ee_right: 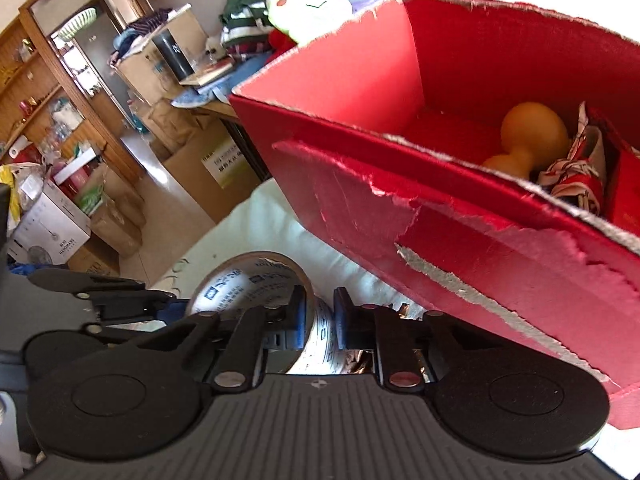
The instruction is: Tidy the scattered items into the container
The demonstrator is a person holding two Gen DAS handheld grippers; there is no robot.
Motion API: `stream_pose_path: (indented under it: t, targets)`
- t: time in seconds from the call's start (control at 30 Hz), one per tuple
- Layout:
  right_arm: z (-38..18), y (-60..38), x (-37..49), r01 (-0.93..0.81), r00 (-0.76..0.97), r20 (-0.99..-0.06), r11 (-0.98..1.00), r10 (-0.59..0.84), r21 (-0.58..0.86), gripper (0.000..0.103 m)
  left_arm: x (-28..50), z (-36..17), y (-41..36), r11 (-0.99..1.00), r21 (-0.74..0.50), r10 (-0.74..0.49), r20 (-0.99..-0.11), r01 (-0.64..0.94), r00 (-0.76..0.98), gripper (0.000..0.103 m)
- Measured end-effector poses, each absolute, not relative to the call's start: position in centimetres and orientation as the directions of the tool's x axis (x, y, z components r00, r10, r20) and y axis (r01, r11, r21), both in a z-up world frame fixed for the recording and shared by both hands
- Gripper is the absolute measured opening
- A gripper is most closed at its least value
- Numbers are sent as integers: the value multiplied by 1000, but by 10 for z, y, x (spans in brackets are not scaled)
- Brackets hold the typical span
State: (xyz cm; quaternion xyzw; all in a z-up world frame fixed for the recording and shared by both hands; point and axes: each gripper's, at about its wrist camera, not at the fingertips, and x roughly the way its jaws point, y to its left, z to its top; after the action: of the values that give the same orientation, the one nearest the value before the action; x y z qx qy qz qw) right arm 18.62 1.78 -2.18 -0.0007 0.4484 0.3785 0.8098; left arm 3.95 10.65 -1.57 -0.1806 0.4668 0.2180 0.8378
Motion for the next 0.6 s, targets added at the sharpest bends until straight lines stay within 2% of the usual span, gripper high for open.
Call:
stream_pose_path:
  t: [0.1, 0.23, 0.4, 0.6]
  targets:
    - [-21, 17, 185, -617, 307, -732, 713, 609, 334, 15, 41, -17, 105, 848, -93, 194, -861, -521, 470, 23]
    - [-16, 14, 182, -615, 287, -734, 705, 616, 352, 15, 42, -15, 101, 868, -59, 202, -865, -493, 459, 19]
    - [2, 10, 171, -645, 279, -697, 667, 660, 373, 15, 28, 7, 102, 869, -57, 213, -853, -491, 476, 19]
    - [32, 3, 163, -663, 319, -624, 639, 713, 391, 16, 16, 54, 98, 876, -9, 283, -801, -483, 527, 19]
